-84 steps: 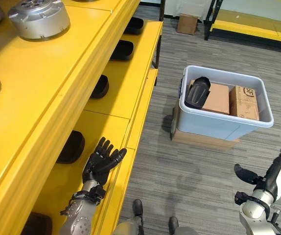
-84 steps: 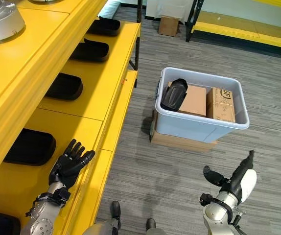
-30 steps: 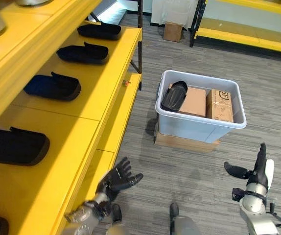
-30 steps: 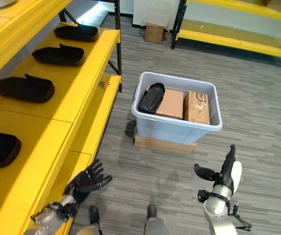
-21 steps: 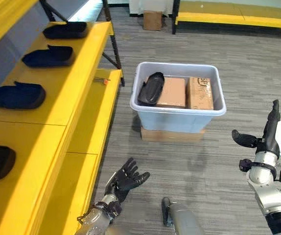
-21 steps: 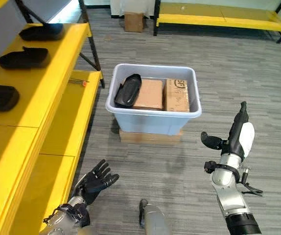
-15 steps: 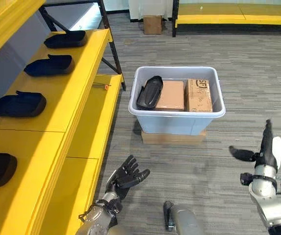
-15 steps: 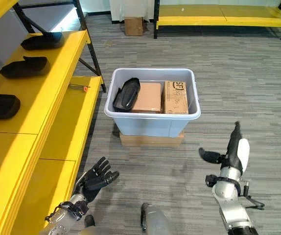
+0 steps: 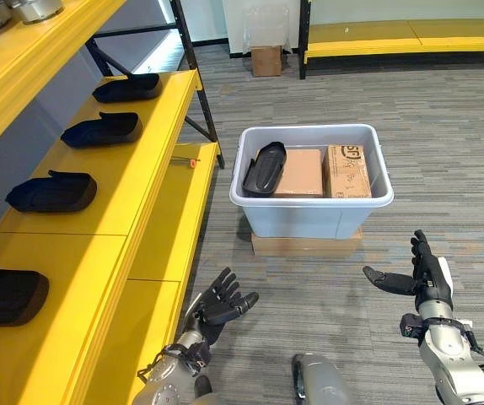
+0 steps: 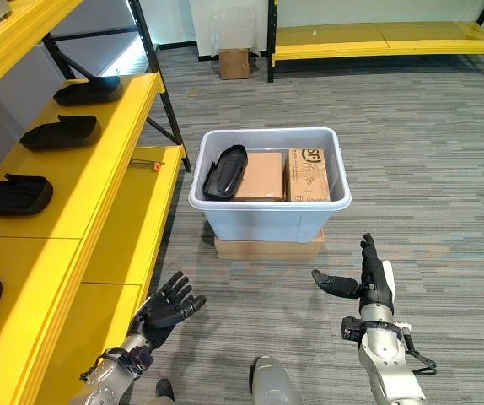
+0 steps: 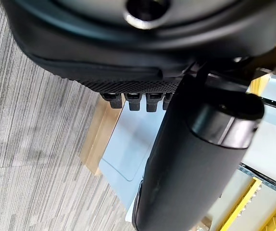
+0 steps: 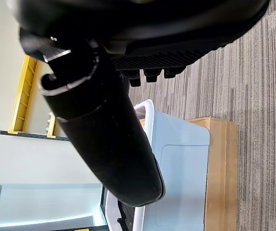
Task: Move parts from the plastic box to the shelf.
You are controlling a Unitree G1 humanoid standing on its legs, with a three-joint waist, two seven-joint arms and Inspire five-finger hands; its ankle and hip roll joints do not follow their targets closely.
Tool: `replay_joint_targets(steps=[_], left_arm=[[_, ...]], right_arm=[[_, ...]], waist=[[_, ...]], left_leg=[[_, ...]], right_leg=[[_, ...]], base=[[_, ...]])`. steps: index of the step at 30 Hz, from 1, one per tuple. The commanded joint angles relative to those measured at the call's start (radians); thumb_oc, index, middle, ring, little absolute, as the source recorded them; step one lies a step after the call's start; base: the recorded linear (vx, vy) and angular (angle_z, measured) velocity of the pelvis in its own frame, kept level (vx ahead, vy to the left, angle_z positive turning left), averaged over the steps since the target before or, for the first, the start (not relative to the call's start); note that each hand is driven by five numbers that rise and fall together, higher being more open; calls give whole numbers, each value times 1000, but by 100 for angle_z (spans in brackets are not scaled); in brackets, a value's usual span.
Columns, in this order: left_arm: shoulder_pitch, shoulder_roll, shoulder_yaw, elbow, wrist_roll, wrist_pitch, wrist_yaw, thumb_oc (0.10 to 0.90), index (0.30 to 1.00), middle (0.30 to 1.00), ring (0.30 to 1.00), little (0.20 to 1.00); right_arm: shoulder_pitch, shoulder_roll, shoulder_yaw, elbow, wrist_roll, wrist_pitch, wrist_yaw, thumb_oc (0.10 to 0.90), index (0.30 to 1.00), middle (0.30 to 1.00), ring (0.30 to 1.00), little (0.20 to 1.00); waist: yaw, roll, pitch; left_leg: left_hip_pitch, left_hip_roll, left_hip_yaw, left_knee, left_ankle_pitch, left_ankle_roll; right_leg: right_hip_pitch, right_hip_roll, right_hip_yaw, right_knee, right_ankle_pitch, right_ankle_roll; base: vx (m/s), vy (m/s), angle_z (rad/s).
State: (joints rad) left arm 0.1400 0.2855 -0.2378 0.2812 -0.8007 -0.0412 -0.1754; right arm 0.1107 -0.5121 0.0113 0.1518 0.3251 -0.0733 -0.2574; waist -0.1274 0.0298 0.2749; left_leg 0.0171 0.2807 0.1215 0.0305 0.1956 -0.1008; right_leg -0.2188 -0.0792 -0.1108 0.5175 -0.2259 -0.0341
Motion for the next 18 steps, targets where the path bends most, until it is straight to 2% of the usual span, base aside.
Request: replay_joint_targets(steps=[1, 6, 8, 9, 10, 11, 12, 13, 14, 15, 16, 17, 18], left_arm=[[16, 75, 173, -196, 69, -80, -83, 900, 1000, 1000, 1000, 1000], [23, 77, 164, -194, 65, -90, -95, 900, 1000, 1000, 1000, 1000], [4, 78, 161, -197, 59, -87, -112, 900, 1000, 1000, 1000, 1000], [-28, 84, 157, -192, 49, -73, -131, 900, 1000, 1000, 1000, 1000], [-45, 86, 157, -179, 83, -82, -135, 900, 1000, 1000, 1000, 1000], [-53, 98, 149, -178, 128, -101, -117, 900, 1000, 1000, 1000, 1000], [-41, 109, 151, -188, 86, -101, -100, 900, 1000, 1000, 1000, 1000], [-43, 137, 164, -188, 36, -105, -102, 900, 1000, 1000, 1000, 1000], [-45, 151, 164, -196, 27, -102, -112, 900, 1000, 1000, 1000, 1000], [-31, 151, 164, -203, 1, -96, -117, 900, 1000, 1000, 1000, 1000], [-22, 136, 164, -197, 10, -105, -103, 900, 1000, 1000, 1000, 1000], [-18, 120, 164, -206, 6, -100, -101, 900, 1000, 1000, 1000, 1000], [-8, 102, 157, -220, 13, -100, -93, 900, 1000, 1000, 1000, 1000]], right_arm=[[-3, 64, 22, -157, -9, -141, 174, 900, 1000, 1000, 1000, 1000], [-9, 60, 27, -138, -30, -154, 169, 900, 1000, 1000, 1000, 1000], [-36, 41, 19, -128, -56, -141, 149, 900, 1000, 1000, 1000, 1000], [-67, 8, 2, -122, -56, -131, 128, 900, 1000, 1000, 1000, 1000], [-82, 0, -11, -124, -57, -127, 127, 900, 1000, 1000, 1000, 1000], [-75, 7, -29, -138, -68, -137, 137, 900, 1000, 1000, 1000, 1000], [-58, 10, -41, -149, -61, -141, 145, 900, 1000, 1000, 1000, 1000], [-62, 30, -45, -127, -60, -148, 139, 900, 1000, 1000, 1000, 1000], [-68, 49, -52, -106, -68, -139, 110, 900, 1000, 1000, 1000, 1000], [-62, 58, -63, -105, -65, -121, 97, 900, 1000, 1000, 1000, 1000], [-59, 76, -65, -101, -103, -97, 77, 900, 1000, 1000, 1000, 1000], [-71, 77, -50, -103, -121, -63, 46, 900, 1000, 1000, 1000, 1000], [-72, 67, -46, -113, -116, -34, 26, 900, 1000, 1000, 1000, 1000]], waist=[[67, -70, -134], [68, -71, -127], [67, -77, -118], [62, -77, -91], [56, -78, -69], [38, -84, -32], [33, -88, -30], [40, -107, -27], [40, -115, -17], [44, -112, -17], [59, -117, -25], [73, -121, -28], [70, -117, -28]], left_leg=[[79, -225, 105, -63, -231, 100], [76, -224, 106, -46, -237, 103], [56, -223, 125, 12, -262, 113], [24, -215, 131, 84, -286, 132], [7, -221, 123, 128, -313, 157], [11, -233, 92, 162, -346, 173], [12, -235, 84, 166, -357, 166], [-1, -221, 62, 217, -398, 144], [-5, -198, 28, 235, -422, 126], [-10, -152, 23, 238, -421, 96], [-24, -99, 41, 247, -406, 60], [-24, -40, 86, 230, -367, 26], [-1, 2, 126, 188, -325, 2]], right_leg=[[285, -53, -41, -473, 226, 131], [295, -49, -45, -471, 217, 123], [282, -45, -60, -427, 197, 112], [235, -32, -81, -304, 153, 94], [165, -49, -82, -156, 174, 114], [45, -72, -14, 25, 276, 156], [28, -116, 17, -57, 318, 157], [47, -214, 74, -273, 431, 176], [49, -255, 152, -384, 517, 206], [95, -280, 150, -479, 494, 228], [142, -297, 81, -528, 481, 243], [155, -295, -2, -517, 447, 256], [147, -280, -49, -482, 401, 254]], base=[[0, 0, 0], [8, 10, 7], [-76, 179, 7], [-174, 279, -12], [-203, 237, -29], [-134, 26, 0], [-122, -497, 6], [-23, -883, 26], [10, -1108, 25], [9, -989, 18], [-98, -882, 56], [-180, -700, 2], [-167, -479, -42]])
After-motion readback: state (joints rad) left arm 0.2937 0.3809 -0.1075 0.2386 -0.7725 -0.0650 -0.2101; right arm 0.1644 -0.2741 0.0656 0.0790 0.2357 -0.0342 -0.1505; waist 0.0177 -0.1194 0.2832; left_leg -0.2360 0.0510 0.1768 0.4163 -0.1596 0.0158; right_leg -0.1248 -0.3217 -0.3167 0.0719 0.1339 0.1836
